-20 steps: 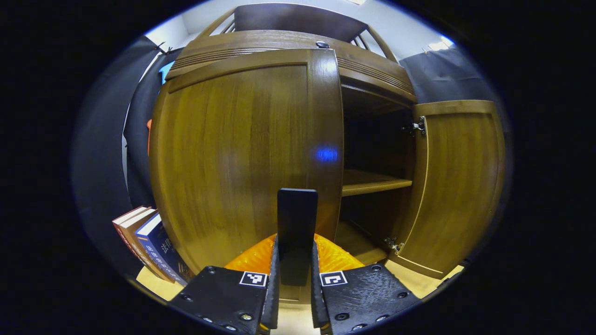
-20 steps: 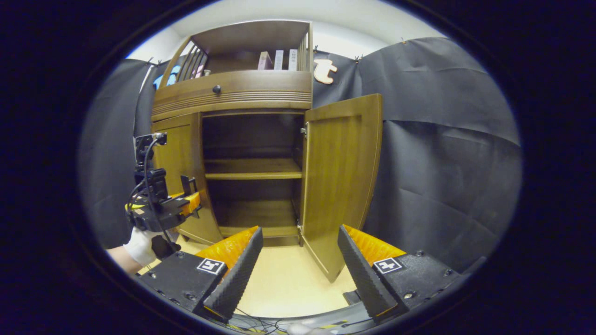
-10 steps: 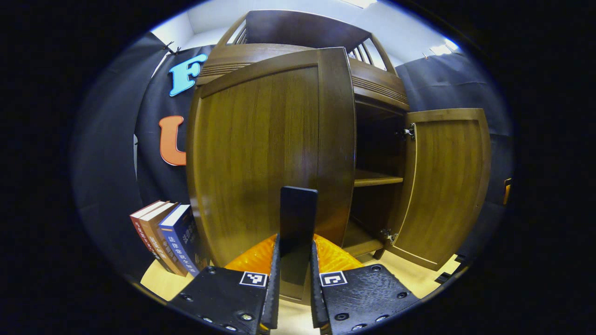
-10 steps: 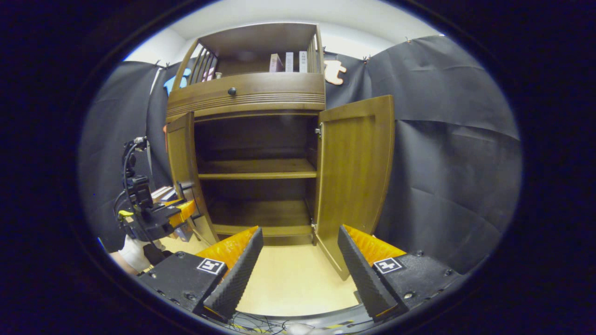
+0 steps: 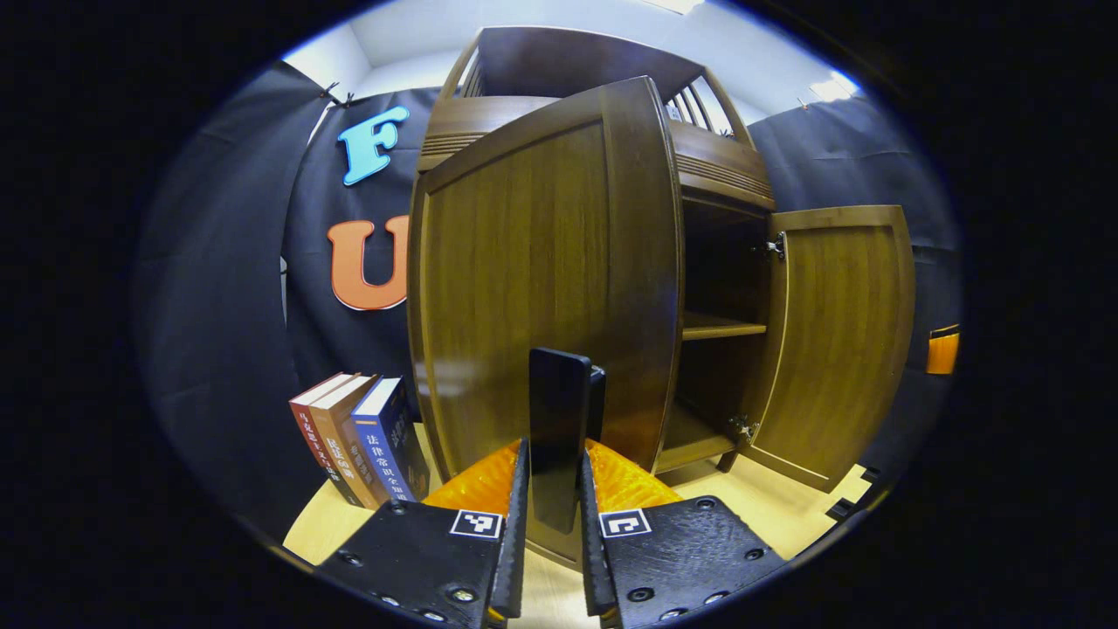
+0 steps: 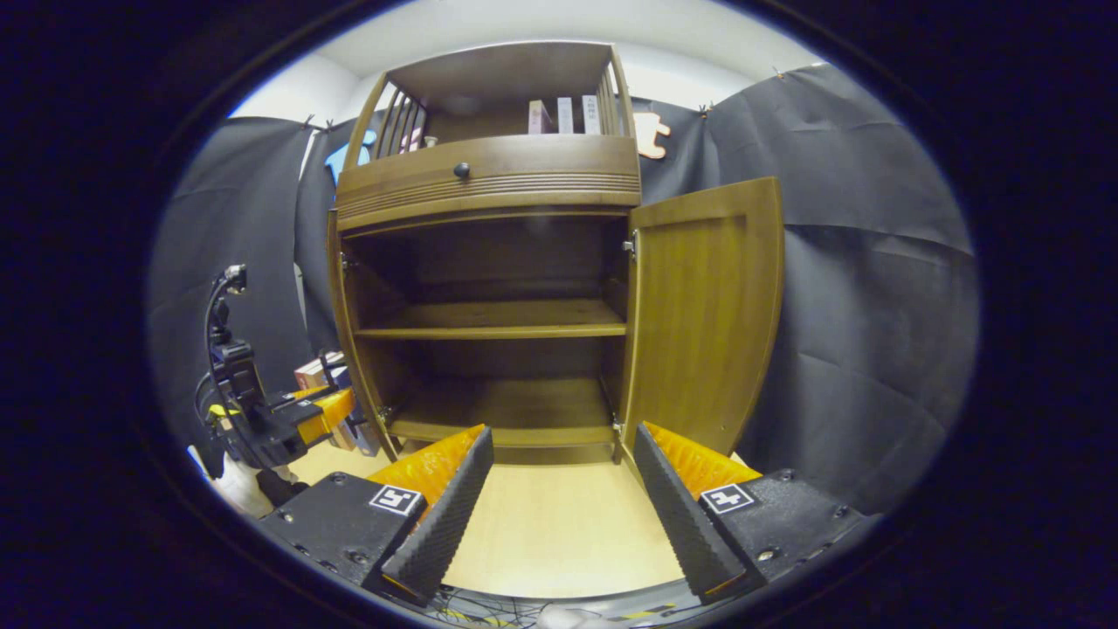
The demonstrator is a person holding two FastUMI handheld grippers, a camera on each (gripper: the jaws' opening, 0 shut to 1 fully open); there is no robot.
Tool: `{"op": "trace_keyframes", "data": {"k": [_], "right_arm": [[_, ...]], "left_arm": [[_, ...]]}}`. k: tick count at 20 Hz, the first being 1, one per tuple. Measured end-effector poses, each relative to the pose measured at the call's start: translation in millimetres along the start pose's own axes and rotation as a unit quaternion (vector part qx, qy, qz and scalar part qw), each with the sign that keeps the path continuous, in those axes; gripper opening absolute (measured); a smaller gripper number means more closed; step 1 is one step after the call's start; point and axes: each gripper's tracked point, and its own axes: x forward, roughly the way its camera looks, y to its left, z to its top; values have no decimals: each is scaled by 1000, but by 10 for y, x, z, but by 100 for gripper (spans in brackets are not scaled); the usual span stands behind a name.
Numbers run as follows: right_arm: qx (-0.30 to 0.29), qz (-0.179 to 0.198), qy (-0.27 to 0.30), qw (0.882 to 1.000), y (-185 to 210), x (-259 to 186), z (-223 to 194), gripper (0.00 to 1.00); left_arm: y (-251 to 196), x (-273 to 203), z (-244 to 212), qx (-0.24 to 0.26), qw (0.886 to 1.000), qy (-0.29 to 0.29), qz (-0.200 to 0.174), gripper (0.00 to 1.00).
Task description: Open the right door of the double-door shoe cabinet with the right hand, and open the left door with the left hand.
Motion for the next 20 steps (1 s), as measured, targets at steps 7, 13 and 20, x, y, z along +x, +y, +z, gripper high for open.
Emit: {"op": "trace_keyframes", "data": {"k": [7, 13, 20], "right_arm": [[1, 19, 9, 1000, 131, 98, -53, 100], [-2, 41, 15, 999, 322, 170, -86, 100], [-6, 55, 21, 998, 427, 210, -123, 100]], "left_arm": [[237, -190, -24, 13, 1000, -2, 23, 12], [447, -308, -33, -2, 999, 3, 33, 3], [738, -441, -55, -6, 999, -3, 46, 12]]}}
